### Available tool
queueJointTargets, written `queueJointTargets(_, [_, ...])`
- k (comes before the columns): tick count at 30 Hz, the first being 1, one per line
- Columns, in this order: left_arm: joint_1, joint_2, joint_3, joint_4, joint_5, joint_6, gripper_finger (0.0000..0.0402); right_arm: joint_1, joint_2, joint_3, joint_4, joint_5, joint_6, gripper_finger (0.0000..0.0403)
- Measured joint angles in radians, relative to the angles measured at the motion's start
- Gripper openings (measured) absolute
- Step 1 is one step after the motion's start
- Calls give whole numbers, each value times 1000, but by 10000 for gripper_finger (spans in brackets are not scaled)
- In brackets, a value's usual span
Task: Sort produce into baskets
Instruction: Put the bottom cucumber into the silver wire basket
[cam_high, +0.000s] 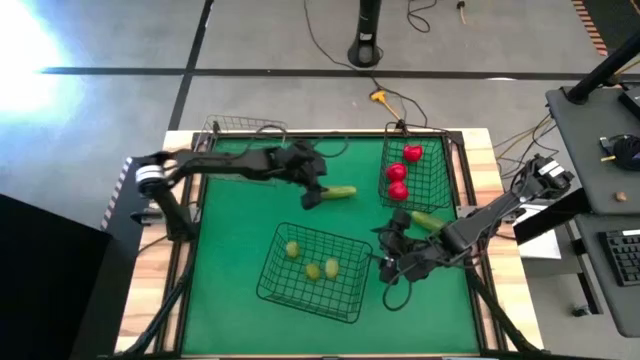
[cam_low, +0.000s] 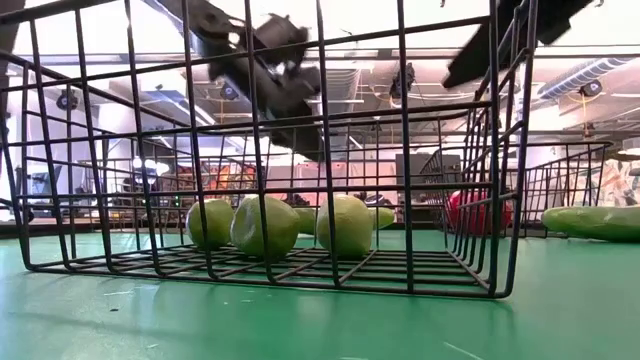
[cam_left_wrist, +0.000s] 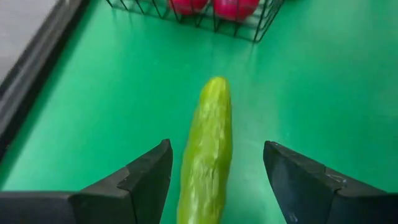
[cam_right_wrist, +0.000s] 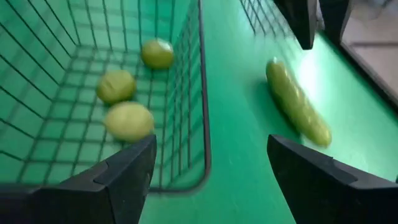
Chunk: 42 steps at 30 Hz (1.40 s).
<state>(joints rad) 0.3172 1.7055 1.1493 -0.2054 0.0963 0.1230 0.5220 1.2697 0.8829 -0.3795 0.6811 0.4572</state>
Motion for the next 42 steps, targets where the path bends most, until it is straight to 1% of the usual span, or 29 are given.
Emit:
queueJointTargets(4, [9,137,92,-14,1,16,246,-7,-4,-37,-2,0,32,299])
queueJointTargets(10, [10,301,228,-166,18,79,249,-10,-4,-38,-2,2,37,291])
queueJointTargets(12, [11,343,257,-195,-15,81,247,-10,-4,-38,-2,1,37,288])
queueJointTargets(14, [11,378,283,-246,-53,87,247,-10,-4,-38,-3,2,40,286])
queueJointTargets(18, [9,419,312,-293,-56,130,243,-10,-4,-38,-4,2,39,286])
queueJointTargets(20, [-2,422,314,-294,-92,144,231,-10,-4,-38,-5,2,39,287])
queueJointTargets(22, [-5,421,310,-288,-106,150,208,-10,-4,-38,-6,12,36,286])
queueJointTargets(25, [-5,410,305,-283,-98,142,157,-10,-4,-38,-5,53,27,282])
queueJointTargets(26, [-5,405,303,-283,-98,133,149,-11,-4,-38,-6,60,27,280])
queueJointTargets(28, [-5,387,300,-299,-75,122,149,-15,-4,-38,-5,64,21,277])
queueJointTargets(30, [-9,351,297,-345,-13,110,149,-19,-4,-38,-5,64,16,275])
queueJointTargets(32, [-18,297,300,-406,51,119,149,-22,-4,-38,-6,63,14,274])
queueJointTargets(34, [-30,234,293,-470,70,128,149,-26,-4,-38,-6,63,12,275])
queueJointTargets(36, [-34,166,279,-517,57,131,149,-32,-4,-38,-5,63,3,276])
queueJointTargets(41, [-31,-48,229,-533,-45,131,149,-47,-4,-38,-8,63,1,273])
queueJointTargets(42, [-26,-91,213,-535,-78,136,149,-51,-4,-38,-8,63,0,272])
